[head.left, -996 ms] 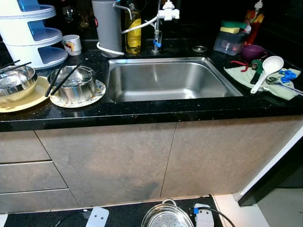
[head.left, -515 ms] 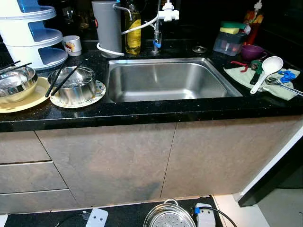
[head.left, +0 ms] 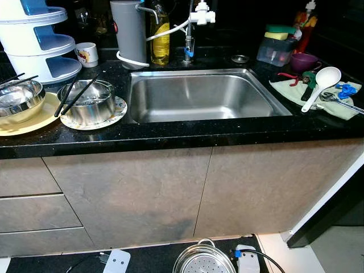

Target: Kitchen organization

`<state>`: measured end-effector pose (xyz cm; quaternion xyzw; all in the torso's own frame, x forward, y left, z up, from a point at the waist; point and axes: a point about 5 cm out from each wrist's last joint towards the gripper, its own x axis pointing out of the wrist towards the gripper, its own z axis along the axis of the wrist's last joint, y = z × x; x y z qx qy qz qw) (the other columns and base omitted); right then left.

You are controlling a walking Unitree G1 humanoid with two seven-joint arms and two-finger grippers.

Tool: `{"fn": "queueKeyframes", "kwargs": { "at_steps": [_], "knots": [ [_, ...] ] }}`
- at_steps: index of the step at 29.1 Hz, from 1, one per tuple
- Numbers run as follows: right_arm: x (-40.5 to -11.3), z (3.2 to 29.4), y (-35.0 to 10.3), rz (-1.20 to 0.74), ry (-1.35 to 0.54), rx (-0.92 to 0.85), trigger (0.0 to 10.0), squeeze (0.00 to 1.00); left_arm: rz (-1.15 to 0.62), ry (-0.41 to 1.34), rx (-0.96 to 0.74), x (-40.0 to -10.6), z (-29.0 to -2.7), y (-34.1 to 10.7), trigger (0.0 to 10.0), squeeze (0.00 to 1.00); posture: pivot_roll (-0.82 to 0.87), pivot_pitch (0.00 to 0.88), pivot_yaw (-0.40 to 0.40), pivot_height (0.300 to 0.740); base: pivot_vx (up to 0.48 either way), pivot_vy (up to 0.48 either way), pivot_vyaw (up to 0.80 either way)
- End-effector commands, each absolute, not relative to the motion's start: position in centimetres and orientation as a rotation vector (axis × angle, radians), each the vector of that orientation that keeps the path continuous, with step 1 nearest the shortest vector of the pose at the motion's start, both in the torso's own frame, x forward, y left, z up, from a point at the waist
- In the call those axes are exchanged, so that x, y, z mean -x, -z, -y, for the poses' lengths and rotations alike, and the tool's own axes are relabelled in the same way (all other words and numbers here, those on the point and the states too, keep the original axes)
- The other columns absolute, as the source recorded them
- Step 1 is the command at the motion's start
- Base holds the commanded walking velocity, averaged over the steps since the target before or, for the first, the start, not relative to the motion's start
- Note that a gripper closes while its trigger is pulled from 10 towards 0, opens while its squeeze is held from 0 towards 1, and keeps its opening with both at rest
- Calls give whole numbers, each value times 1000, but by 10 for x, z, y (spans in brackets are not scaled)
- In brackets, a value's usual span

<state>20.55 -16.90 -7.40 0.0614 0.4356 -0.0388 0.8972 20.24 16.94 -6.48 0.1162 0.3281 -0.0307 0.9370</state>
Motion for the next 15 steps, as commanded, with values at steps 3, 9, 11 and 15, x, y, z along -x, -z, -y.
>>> {"fn": "queueKeyframes", "kwargs": {
  "at_steps": [3, 9, 11, 15],
  "knots": [
    [-183, 177, 85, -988, 99, -100, 10000, 0, -684, 84, -253, -198, -167, 67, 10000, 0, -72, 163, -45, 740, 0, 0, 0],
    [-190, 182, 82, -976, 95, -85, 10000, 0, -661, 85, -245, -205, -162, 63, 10000, 0, -85, 186, -66, 740, 0, 0, 0],
    [-195, 183, 79, -964, 80, -83, 10000, 0, -653, 67, -251, -206, -163, 63, 10000, 0, -67, 197, -73, 740, 0, 0, 0],
    [-205, 182, 74, -939, 73, -78, 10000, 0, -650, 31, -237, -208, -166, 61, 10000, 0, -93, 195, -65, 740, 0, 0, 0]
  ]
}}
